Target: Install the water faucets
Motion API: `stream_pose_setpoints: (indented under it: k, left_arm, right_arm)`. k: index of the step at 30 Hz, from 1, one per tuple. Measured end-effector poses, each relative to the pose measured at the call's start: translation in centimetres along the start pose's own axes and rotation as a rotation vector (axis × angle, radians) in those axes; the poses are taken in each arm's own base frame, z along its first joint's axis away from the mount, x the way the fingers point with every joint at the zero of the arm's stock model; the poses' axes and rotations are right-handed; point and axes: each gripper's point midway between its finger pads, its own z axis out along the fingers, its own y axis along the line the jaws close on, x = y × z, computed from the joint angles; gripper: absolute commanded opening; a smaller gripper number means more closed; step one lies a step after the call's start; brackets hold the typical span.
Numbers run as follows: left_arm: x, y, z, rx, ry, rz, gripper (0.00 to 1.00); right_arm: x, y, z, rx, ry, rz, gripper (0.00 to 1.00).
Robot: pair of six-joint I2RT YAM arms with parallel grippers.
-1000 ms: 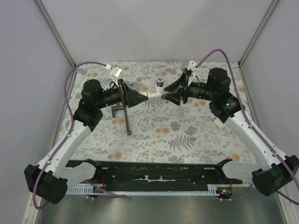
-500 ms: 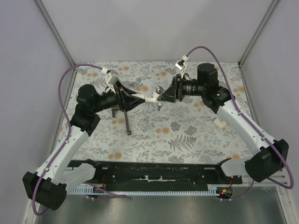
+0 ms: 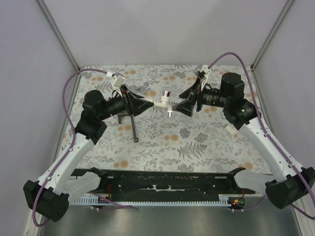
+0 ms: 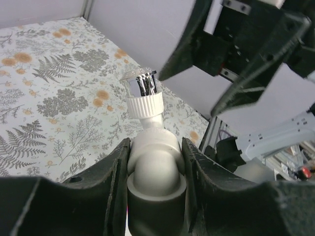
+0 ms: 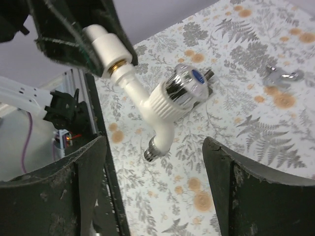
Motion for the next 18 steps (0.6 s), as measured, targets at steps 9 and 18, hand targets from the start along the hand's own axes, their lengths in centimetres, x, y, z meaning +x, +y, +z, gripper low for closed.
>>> stream_pose_setpoints:
  k: [9, 18]
  left_arm:
    - [-0.5, 3.1, 0.8, -0.181, -0.074, -0.299, 0.02]
    - [-0.5, 4.1, 0.9, -0.264, -0.115, -0.542, 0.02]
  right_arm:
    - [1.2, 0.1, -1.3, -0.009, -0.074, -0.381, 0.92]
    - [2.7, 0.4, 0.8, -0.005, -0.049, -0.658, 0.92]
